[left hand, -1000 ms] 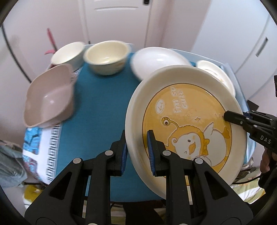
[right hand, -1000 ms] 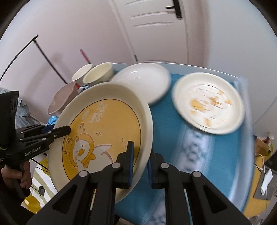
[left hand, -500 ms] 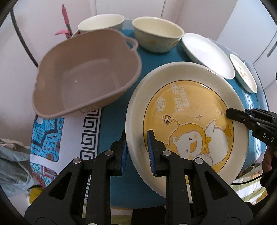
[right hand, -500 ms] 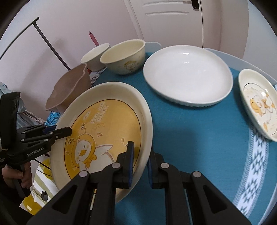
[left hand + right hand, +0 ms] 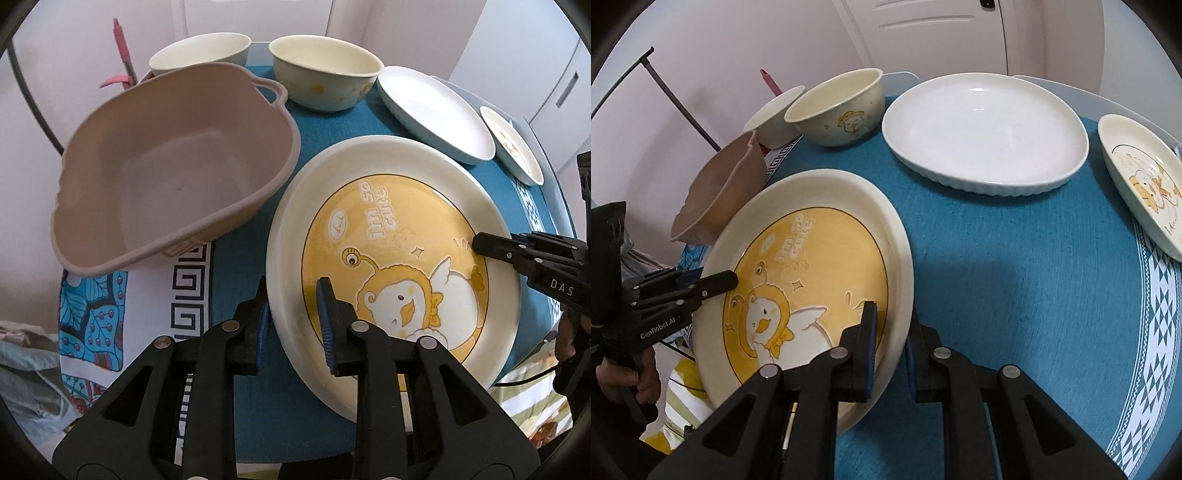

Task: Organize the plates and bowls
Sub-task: 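Carry the yellow duck plate with both grippers and lower it beside the pink dish, then close both grippers on the rim of the plain white plate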

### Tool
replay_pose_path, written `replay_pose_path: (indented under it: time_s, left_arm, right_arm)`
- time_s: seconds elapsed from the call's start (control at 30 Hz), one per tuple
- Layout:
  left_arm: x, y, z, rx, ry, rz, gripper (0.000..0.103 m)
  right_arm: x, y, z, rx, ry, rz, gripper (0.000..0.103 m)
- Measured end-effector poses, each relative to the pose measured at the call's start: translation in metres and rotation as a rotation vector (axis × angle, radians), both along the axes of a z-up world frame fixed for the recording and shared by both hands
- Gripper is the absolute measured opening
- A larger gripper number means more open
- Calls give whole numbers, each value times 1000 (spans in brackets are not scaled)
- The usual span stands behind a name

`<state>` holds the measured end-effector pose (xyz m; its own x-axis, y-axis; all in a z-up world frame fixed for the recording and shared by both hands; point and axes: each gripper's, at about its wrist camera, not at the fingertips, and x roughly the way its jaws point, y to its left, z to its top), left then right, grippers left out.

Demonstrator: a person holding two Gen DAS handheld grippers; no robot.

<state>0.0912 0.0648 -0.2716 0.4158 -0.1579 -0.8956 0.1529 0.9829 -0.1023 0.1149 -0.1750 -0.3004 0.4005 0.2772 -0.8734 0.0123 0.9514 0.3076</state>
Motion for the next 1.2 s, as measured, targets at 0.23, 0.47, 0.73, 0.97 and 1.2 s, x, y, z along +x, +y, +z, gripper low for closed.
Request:
replay_pose_path:
  time_s: [0.23,0.47,0.73,0.97,1.2]
  left_arm:
    - [16,3,4,38,-33,-16,81]
    - [13,1,28,51,-25,-26,81]
    - [10,-16,131,-12,-203,-47,95]
    - [50,-57,171,-61,-286,-47,103]
    - [98,-85,144,-142,-145,59,103]
  right_arm:
    - [6,5,0,2,1,-26,18]
    - [0,0,22,3,-24,-45,43]
    - [-3,-27,104,-3,-153,-107,86]
    - [26,-74,168,-104,-252,-112,103]
    - [82,-128,162,-226,-142,-12,103]
